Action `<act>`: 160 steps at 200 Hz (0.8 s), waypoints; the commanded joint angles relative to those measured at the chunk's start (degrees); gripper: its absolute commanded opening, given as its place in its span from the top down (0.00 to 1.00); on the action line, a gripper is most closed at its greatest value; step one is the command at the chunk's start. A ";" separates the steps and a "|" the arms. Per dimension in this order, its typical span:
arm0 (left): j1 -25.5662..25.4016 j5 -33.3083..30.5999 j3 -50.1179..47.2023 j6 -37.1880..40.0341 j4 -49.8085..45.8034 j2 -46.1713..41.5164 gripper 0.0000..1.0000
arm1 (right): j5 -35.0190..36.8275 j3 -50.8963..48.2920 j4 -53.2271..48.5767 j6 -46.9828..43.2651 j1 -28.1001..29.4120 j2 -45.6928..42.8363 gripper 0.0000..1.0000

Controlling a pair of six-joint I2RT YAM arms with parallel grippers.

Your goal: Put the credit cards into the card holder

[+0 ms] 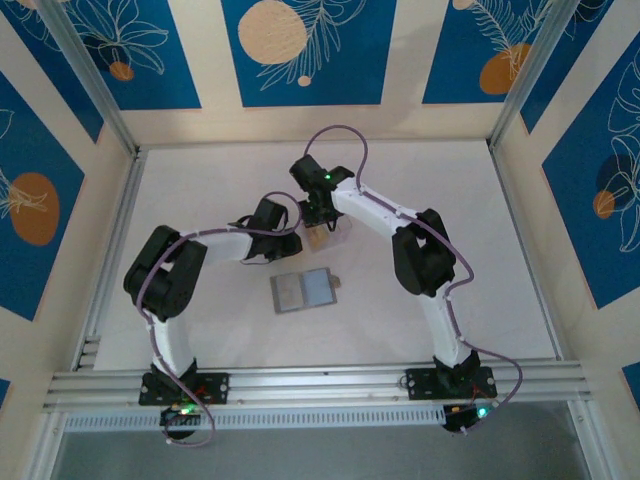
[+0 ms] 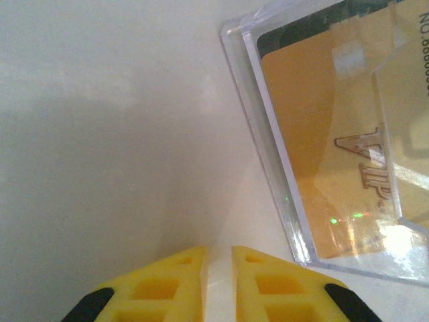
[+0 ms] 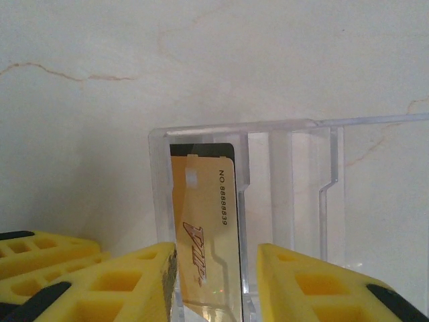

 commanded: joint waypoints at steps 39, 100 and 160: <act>3.44 1.87 5.51 -0.15 -4.76 -4.11 0.72 | -3.21 -0.19 -0.77 -1.46 -1.26 1.83 0.61; 4.12 2.82 14.02 -0.97 -7.44 1.36 0.67 | -4.83 -1.36 -0.45 -1.64 -1.87 3.06 0.62; 4.12 1.37 20.11 -0.09 -10.65 7.08 0.67 | -5.96 -2.58 -0.10 -1.40 -2.64 3.21 0.63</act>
